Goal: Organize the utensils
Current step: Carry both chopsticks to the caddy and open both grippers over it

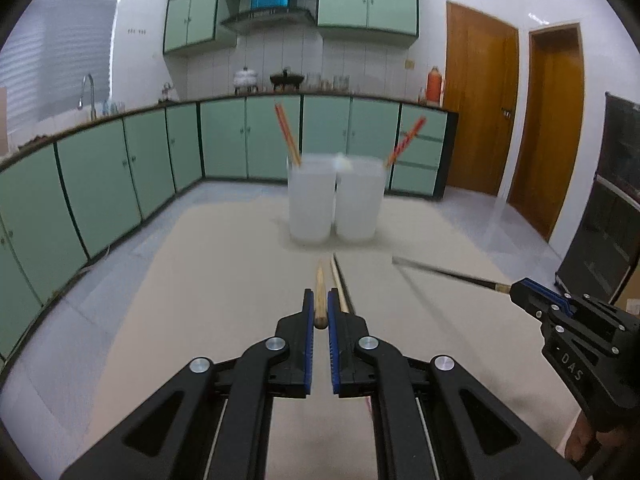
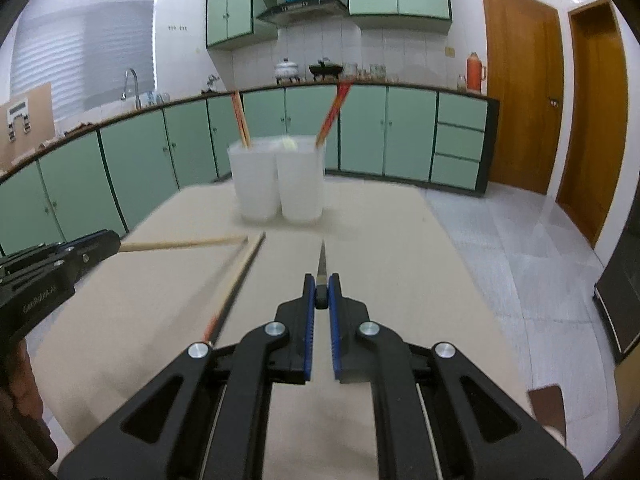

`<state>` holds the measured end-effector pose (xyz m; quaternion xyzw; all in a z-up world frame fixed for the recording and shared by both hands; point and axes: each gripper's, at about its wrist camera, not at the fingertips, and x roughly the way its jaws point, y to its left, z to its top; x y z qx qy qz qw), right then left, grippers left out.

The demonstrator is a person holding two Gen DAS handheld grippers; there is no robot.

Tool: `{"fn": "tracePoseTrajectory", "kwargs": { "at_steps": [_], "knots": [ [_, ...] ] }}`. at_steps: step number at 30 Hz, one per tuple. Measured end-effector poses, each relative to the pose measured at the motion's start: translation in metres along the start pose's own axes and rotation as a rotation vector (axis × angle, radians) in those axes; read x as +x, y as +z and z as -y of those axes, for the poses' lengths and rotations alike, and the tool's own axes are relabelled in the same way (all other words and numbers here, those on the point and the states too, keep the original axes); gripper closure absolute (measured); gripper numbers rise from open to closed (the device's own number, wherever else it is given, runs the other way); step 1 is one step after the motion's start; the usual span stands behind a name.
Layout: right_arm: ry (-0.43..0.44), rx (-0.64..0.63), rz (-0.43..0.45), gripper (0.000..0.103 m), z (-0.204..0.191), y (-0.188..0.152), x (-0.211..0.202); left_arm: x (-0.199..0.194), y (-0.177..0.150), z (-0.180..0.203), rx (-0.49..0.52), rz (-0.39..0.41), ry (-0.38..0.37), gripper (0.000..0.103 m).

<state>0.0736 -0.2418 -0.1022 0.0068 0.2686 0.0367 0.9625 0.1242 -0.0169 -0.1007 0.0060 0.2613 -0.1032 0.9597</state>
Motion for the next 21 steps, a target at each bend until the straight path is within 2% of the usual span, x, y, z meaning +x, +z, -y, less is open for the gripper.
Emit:
{"fn": "tracePoseTrajectory", "kwargs": {
  "at_steps": [9,15,21],
  "knots": [
    [0.085,0.031,0.059,0.097,0.016,0.074,-0.007,-0.006,0.059,-0.006,0.016,0.116,-0.043,0.097],
    [0.181,0.094,0.014,0.097,0.033,0.123,0.007,-0.005,0.094,-0.01,0.017,0.154,-0.091,0.097],
    [0.234,0.098,0.0,0.097,0.034,0.156,0.014,-0.007,0.114,-0.011,0.021,0.178,-0.116,0.097]
  ]
}}
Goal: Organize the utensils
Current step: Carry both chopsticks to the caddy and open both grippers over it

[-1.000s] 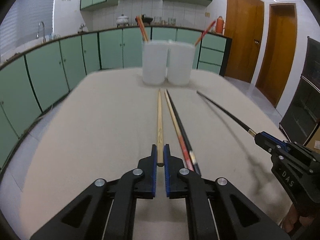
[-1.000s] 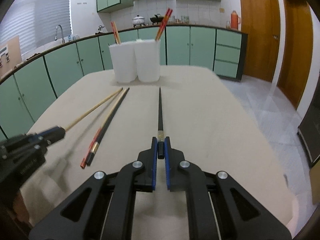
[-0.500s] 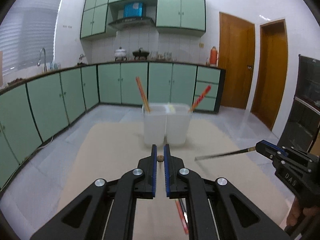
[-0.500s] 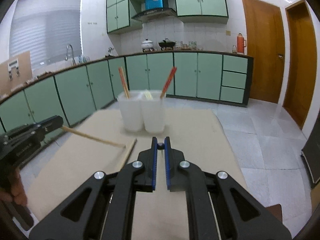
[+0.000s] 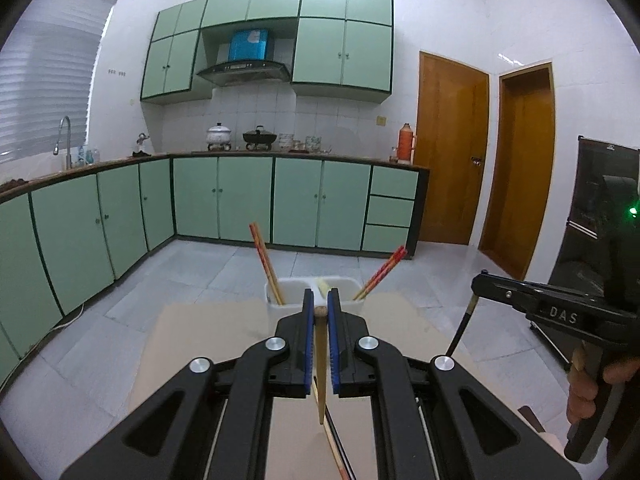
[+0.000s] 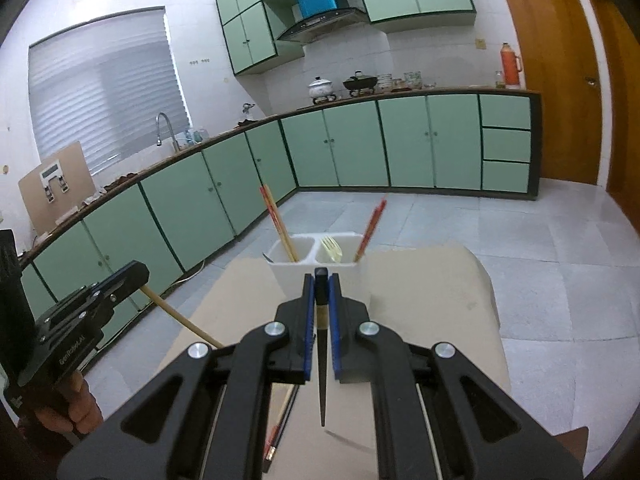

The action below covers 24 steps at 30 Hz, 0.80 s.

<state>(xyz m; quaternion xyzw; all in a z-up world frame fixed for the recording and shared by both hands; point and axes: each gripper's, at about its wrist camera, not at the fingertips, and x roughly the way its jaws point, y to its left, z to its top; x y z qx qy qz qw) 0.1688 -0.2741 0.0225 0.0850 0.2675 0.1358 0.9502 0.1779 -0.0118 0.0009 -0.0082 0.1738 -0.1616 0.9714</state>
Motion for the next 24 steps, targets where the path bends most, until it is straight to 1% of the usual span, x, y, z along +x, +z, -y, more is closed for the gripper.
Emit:
{"fn": "tracePoseTrajectory", "kwargs": {
  "at_steps": [6,9,12,16,19,22,24],
  "knots": [
    [0.019,-0.011,0.042,0.097,0.001,0.029,0.0,0.002,0.016,-0.008,-0.015,0.031,-0.012,0.097],
    [0.028,-0.013,0.075,0.097,0.0,0.048,-0.001,0.001,0.028,-0.01,-0.015,0.064,-0.014,0.097],
    [0.023,-0.033,0.128,0.097,-0.003,0.071,0.0,0.001,0.044,-0.01,-0.006,0.105,-0.015,0.097],
    [0.017,-0.051,0.186,0.097,-0.005,0.097,0.004,0.007,0.071,-0.01,0.006,0.17,-0.004,0.097],
    [-0.009,-0.074,0.231,0.097,-0.007,0.12,0.014,0.016,0.09,-0.009,0.011,0.21,0.004,0.097],
    [-0.042,-0.1,0.266,0.097,-0.007,0.135,0.029,0.032,0.107,-0.008,0.026,0.248,0.016,0.097],
    [-0.059,-0.112,0.274,0.097,-0.005,0.142,0.041,0.043,0.113,-0.006,0.031,0.255,0.02,0.097]
  ]
}}
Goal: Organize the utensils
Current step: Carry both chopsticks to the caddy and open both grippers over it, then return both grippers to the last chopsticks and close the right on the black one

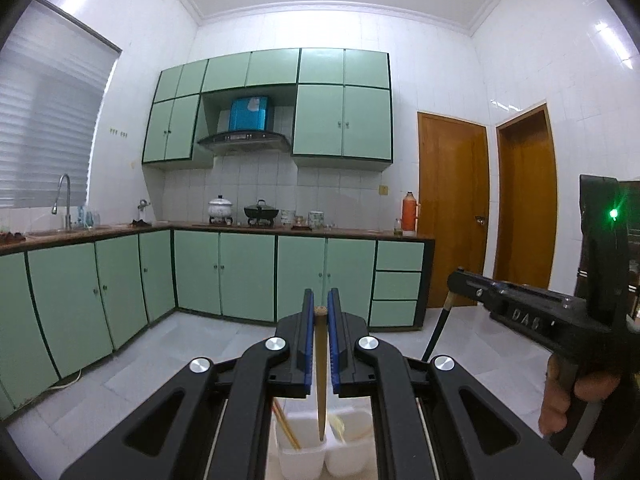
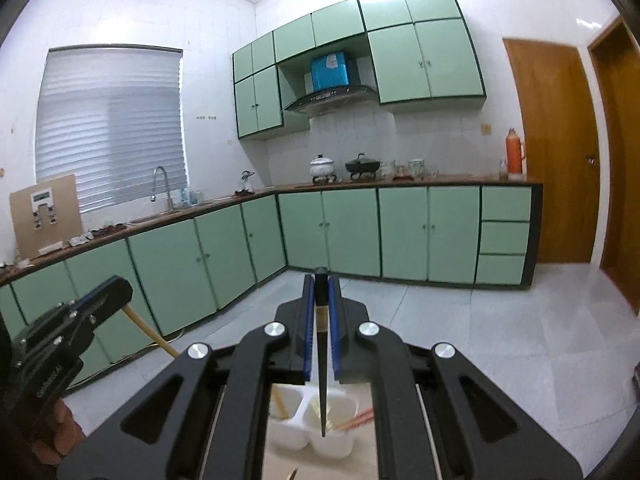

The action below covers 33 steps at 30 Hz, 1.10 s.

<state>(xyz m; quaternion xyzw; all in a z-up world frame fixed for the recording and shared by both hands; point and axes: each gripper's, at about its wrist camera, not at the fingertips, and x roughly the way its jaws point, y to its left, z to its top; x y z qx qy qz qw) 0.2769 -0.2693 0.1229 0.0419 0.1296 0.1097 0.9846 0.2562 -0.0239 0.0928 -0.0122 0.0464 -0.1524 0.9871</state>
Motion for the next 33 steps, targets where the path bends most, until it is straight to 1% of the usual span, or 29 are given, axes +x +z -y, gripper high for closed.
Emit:
{"fn": "tracePoseTrajectory", "kwargs": {
  "at_steps": [3,6,9,11,12,13,14,15,17,19,20,21,23,24,25,26,28,29,30,32,33],
  "knots": [
    [-0.017,-0.007,-0.001,0.097,0.005,-0.004,0.023,0.026,-0.005,0.0,-0.003,-0.01,0.01,0.097],
    [-0.029,-0.004,-0.023,0.097,0.01,-0.015,0.049,0.05,-0.018,-0.003,-0.01,-0.041,0.022,0.097],
    [-0.024,0.007,-0.068,0.097,0.013,-0.028,0.07,0.076,-0.038,-0.008,-0.021,-0.096,0.044,0.097],
    [-0.017,0.018,-0.106,0.095,0.016,-0.037,0.08,0.092,-0.054,-0.015,-0.043,-0.148,0.068,0.096],
    [-0.013,0.027,-0.127,0.091,0.018,-0.042,0.084,0.097,-0.057,-0.018,-0.052,-0.168,0.069,0.094],
    [-0.015,0.034,-0.137,0.085,0.02,-0.046,0.085,0.103,-0.062,-0.022,-0.065,-0.195,0.071,0.09],
    [-0.017,0.034,-0.137,0.083,0.019,-0.048,0.084,0.104,-0.064,-0.025,-0.071,-0.207,0.074,0.08],
    [-0.024,0.03,-0.133,0.083,0.02,-0.049,0.081,0.101,-0.067,-0.027,-0.074,-0.208,0.08,0.073],
    [-0.03,0.031,-0.116,0.082,0.021,-0.048,0.072,0.093,-0.065,-0.03,-0.078,-0.198,0.081,0.072],
    [-0.033,0.039,-0.097,0.075,0.023,-0.047,0.061,0.082,-0.059,-0.031,-0.077,-0.185,0.08,0.071],
    [-0.035,0.043,-0.086,0.073,0.024,-0.046,0.054,0.076,-0.057,-0.032,-0.075,-0.178,0.08,0.069],
    [-0.039,0.043,-0.073,0.071,0.025,-0.045,0.046,0.069,-0.055,-0.032,-0.073,-0.17,0.078,0.064],
    [-0.046,0.042,-0.049,0.063,0.029,-0.045,0.03,0.05,-0.052,-0.031,-0.054,-0.161,0.088,0.06],
    [-0.053,0.044,-0.034,0.057,0.029,-0.047,0.019,0.044,-0.052,-0.031,-0.048,-0.161,0.087,0.059],
    [-0.059,0.049,-0.019,0.052,0.028,-0.052,0.008,0.037,-0.053,-0.03,-0.044,-0.163,0.084,0.058],
    [-0.061,0.051,-0.012,0.05,0.029,-0.057,-0.002,0.027,-0.056,-0.029,-0.043,-0.166,0.079,0.056],
    [-0.075,0.048,-0.001,0.038,0.026,-0.074,-0.024,0.009,-0.065,-0.026,-0.05,-0.177,0.073,0.053],
    [-0.086,0.047,-0.001,0.034,0.024,-0.082,-0.032,0.002,-0.07,-0.025,-0.056,-0.184,0.065,0.052],
    [-0.097,0.046,-0.002,0.029,0.022,-0.091,-0.04,-0.005,-0.075,-0.024,-0.058,-0.192,0.062,0.048],
    [-0.113,0.034,-0.022,0.025,0.016,-0.116,-0.056,-0.023,-0.092,-0.019,-0.059,-0.22,0.054,0.042],
    [-0.122,0.027,-0.034,0.02,0.013,-0.126,-0.061,-0.029,-0.099,-0.017,-0.055,-0.231,0.054,0.04]
  ]
}}
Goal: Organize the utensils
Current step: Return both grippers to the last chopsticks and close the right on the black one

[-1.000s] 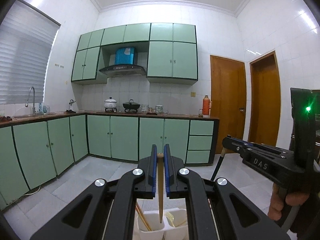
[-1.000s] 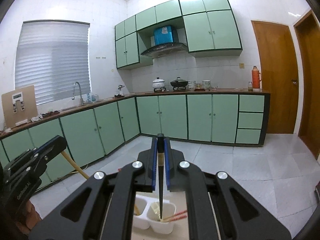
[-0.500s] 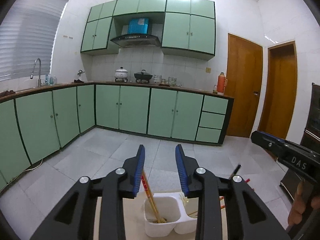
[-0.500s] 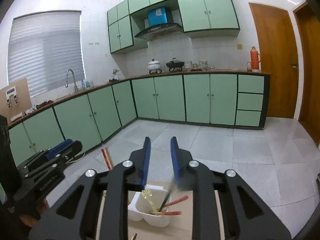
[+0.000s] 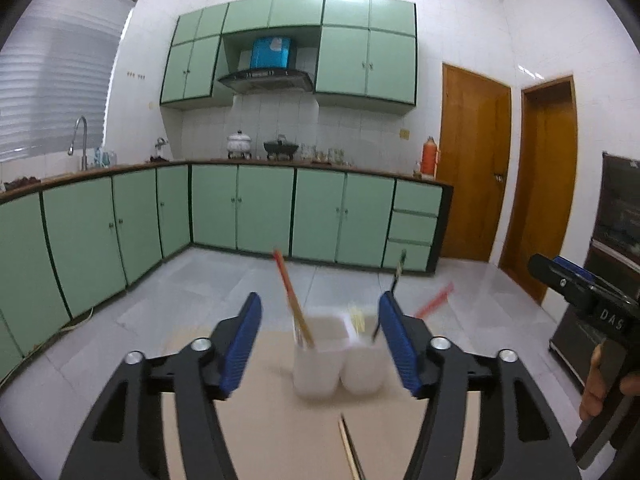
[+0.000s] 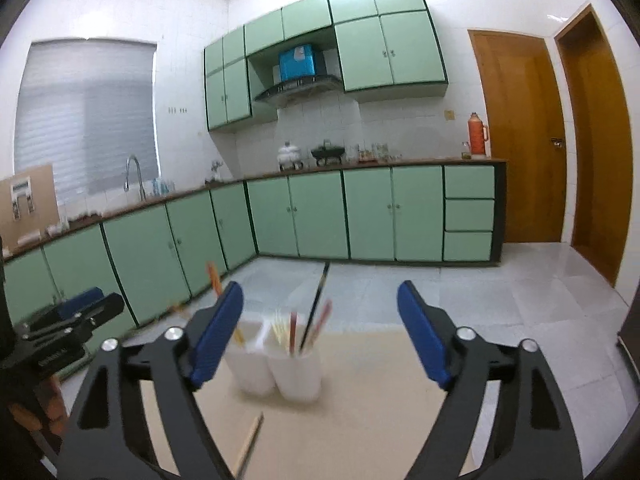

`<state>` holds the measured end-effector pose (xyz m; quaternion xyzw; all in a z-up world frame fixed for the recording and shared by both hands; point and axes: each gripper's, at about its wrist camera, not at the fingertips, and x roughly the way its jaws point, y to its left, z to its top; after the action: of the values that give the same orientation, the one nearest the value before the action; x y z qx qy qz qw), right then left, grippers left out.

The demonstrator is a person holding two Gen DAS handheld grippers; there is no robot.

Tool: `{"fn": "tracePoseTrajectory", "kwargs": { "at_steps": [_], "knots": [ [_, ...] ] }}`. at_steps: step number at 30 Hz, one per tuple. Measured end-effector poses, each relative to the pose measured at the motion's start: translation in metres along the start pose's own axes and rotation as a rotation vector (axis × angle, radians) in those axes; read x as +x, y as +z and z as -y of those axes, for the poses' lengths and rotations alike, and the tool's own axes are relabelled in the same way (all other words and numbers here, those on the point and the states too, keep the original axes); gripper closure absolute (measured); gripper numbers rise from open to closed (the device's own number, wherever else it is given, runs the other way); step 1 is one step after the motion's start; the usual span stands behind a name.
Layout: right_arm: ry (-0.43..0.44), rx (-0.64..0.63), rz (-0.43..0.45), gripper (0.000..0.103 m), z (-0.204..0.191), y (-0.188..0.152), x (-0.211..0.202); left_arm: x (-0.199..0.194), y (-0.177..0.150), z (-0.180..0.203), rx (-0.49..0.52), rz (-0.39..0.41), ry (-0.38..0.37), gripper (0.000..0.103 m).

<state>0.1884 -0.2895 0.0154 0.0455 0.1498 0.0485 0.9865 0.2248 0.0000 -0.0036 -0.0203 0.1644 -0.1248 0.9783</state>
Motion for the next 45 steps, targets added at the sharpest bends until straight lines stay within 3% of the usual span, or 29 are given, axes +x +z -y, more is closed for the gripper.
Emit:
{"fn": "tracePoseTrajectory", "kwargs": {
  "at_steps": [1,5,13,18,27,31,45],
  "knots": [
    [-0.01,-0.003,-0.008,0.014,-0.002,-0.009,-0.005,-0.006,-0.013,0.002,0.006,-0.019,0.004,0.039],
    [-0.032,-0.008,-0.072,0.008,-0.01,-0.053,-0.017,-0.018,-0.055,0.003,0.01,-0.1,0.002,0.036],
    [-0.03,-0.009,-0.242,0.007,-0.037,-0.131,-0.022,-0.031,-0.127,-0.009,0.01,-0.212,0.034,0.033],
    [-0.018,0.007,-0.317,0.007,-0.056,-0.166,-0.021,-0.04,-0.156,-0.022,0.035,-0.245,0.062,0.033],
    [-0.022,-0.058,-0.403,0.008,-0.085,-0.209,-0.022,-0.049,-0.173,-0.039,0.007,-0.281,0.104,0.033],
    [-0.01,-0.104,-0.432,0.026,-0.098,-0.219,-0.021,-0.051,-0.177,-0.042,-0.002,-0.284,0.108,0.033],
    [0.018,-0.17,-0.489,0.034,-0.117,-0.23,-0.019,-0.056,-0.178,-0.045,0.001,-0.269,0.103,0.033]
  ]
}}
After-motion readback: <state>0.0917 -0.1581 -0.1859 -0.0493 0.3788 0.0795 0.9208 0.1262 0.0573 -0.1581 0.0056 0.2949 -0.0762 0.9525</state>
